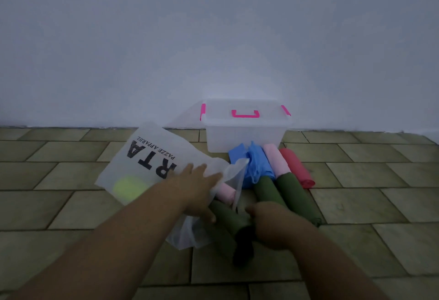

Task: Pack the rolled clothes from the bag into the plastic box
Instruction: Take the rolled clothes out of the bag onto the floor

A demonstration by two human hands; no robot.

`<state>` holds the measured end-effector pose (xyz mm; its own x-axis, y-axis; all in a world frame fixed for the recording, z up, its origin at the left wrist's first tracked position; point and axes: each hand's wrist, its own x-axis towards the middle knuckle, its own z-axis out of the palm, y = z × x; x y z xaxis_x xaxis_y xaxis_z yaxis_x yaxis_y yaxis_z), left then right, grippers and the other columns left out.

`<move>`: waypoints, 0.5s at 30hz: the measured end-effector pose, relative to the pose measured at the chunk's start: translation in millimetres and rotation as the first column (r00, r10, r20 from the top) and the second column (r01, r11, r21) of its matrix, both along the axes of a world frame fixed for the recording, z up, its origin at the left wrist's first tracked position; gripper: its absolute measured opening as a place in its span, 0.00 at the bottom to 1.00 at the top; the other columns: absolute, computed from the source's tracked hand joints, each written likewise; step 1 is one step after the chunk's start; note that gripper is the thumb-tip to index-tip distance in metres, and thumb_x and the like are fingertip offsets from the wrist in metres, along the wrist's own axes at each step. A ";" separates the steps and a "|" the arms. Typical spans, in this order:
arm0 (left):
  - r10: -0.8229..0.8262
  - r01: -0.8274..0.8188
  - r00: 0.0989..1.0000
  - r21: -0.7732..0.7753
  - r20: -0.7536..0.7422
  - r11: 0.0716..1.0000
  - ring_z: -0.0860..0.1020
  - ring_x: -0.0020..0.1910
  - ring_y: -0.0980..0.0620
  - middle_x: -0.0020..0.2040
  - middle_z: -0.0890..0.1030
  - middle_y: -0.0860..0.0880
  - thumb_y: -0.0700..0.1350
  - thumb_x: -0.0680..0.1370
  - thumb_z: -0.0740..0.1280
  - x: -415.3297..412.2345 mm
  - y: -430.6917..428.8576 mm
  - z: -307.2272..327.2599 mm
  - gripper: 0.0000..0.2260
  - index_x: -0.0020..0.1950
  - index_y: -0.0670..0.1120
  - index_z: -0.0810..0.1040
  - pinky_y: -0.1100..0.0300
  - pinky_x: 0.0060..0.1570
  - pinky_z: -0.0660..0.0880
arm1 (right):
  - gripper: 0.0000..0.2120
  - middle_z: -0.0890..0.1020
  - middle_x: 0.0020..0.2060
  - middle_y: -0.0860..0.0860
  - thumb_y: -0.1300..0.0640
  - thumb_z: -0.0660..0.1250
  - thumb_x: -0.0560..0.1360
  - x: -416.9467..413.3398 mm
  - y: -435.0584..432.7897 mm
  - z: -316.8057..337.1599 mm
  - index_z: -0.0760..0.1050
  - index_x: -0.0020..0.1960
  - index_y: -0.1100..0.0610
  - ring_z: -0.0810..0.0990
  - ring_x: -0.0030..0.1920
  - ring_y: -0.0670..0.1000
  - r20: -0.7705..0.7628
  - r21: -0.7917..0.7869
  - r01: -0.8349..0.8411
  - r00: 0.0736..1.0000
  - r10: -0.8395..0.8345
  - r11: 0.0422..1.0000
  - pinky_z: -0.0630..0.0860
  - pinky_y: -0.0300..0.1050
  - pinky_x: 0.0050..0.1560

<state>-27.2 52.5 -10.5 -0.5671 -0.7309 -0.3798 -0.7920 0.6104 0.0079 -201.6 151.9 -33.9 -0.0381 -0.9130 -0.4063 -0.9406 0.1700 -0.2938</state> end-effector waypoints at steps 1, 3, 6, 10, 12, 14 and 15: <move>0.009 -0.009 1.000 -0.012 -0.013 1.000 0.41 0.76 0.41 0.78 0.41 0.48 0.65 0.68 0.68 -2.8 2.6 -9.9 0.47 0.75 0.61 0.40 0.34 0.69 0.46 | 0.23 0.74 0.64 0.51 0.63 0.60 0.76 -4.0 0.3 10.6 0.67 0.69 0.51 0.74 0.60 0.49 -0.007 -0.014 0.024 1.000 -0.024 1.000 0.72 0.44 0.62; 0.026 -0.028 0.999 -0.037 -0.031 0.999 0.41 0.76 0.41 0.78 0.42 0.48 0.67 0.69 0.65 -7.8 5.4 -25.2 0.44 0.75 0.61 0.40 0.34 0.69 0.46 | 0.19 0.77 0.59 0.48 0.63 0.60 0.76 -7.9 2.3 23.8 0.70 0.64 0.49 0.76 0.56 0.46 0.049 -0.115 0.109 0.993 -0.104 0.987 0.74 0.43 0.58; 0.052 -0.057 0.997 -0.088 -0.050 0.995 0.43 0.76 0.40 0.78 0.43 0.48 0.72 0.69 0.60 -13.7 7.0 -36.1 0.41 0.74 0.62 0.43 0.32 0.68 0.47 | 0.11 0.75 0.50 0.44 0.49 0.65 0.74 3.6 11.2 24.1 0.68 0.55 0.44 0.75 0.47 0.42 0.140 -0.153 0.094 0.987 -0.072 0.984 0.74 0.40 0.47; 0.083 -0.093 0.992 -0.104 -0.093 0.990 0.44 0.76 0.41 0.78 0.45 0.49 0.74 0.68 0.53 -16.9 6.9 -38.8 0.39 0.74 0.62 0.45 0.31 0.67 0.48 | 0.33 0.72 0.57 0.45 0.37 0.69 0.66 32.5 21.0 -9.5 0.59 0.66 0.43 0.73 0.49 0.46 0.011 -0.104 0.003 1.000 -0.001 0.995 0.72 0.42 0.47; 0.092 -0.108 0.988 -0.135 -0.125 0.985 0.48 0.76 0.41 0.78 0.48 0.48 0.73 0.69 0.51 -16.2 6.9 -40.0 0.37 0.74 0.61 0.48 0.32 0.68 0.50 | 0.28 0.74 0.55 0.47 0.42 0.67 0.70 31.4 20.0 -20.7 0.59 0.65 0.46 0.75 0.48 0.47 -0.032 -0.235 0.058 0.997 -0.067 0.970 0.74 0.43 0.46; 0.079 -0.103 0.986 -0.162 -0.145 0.981 0.53 0.75 0.43 0.77 0.52 0.48 0.70 0.72 0.51 -13.9 5.1 -38.8 0.32 0.74 0.60 0.51 0.34 0.68 0.53 | 0.23 0.75 0.46 0.45 0.45 0.67 0.71 25.3 16.6 -22.3 0.61 0.61 0.47 0.75 0.43 0.45 -0.034 -0.269 0.074 0.996 -0.086 0.960 0.76 0.43 0.44; 0.075 -0.100 0.985 -0.162 -0.156 0.982 0.55 0.74 0.43 0.76 0.54 0.48 0.67 0.74 0.52 -12.1 3.2 -37.1 0.29 0.74 0.60 0.52 0.35 0.68 0.54 | 0.21 0.74 0.42 0.44 0.46 0.67 0.70 21.8 13.9 -22.0 0.62 0.58 0.47 0.75 0.41 0.44 -0.025 -0.253 0.079 0.996 -0.089 0.964 0.77 0.43 0.43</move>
<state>-39.3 55.7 -47.6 -0.5389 -0.8263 -0.1636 -0.8401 0.5415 0.0324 -179.9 165.8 -55.8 -0.1295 -0.9784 -0.1609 -0.9369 0.1739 -0.3034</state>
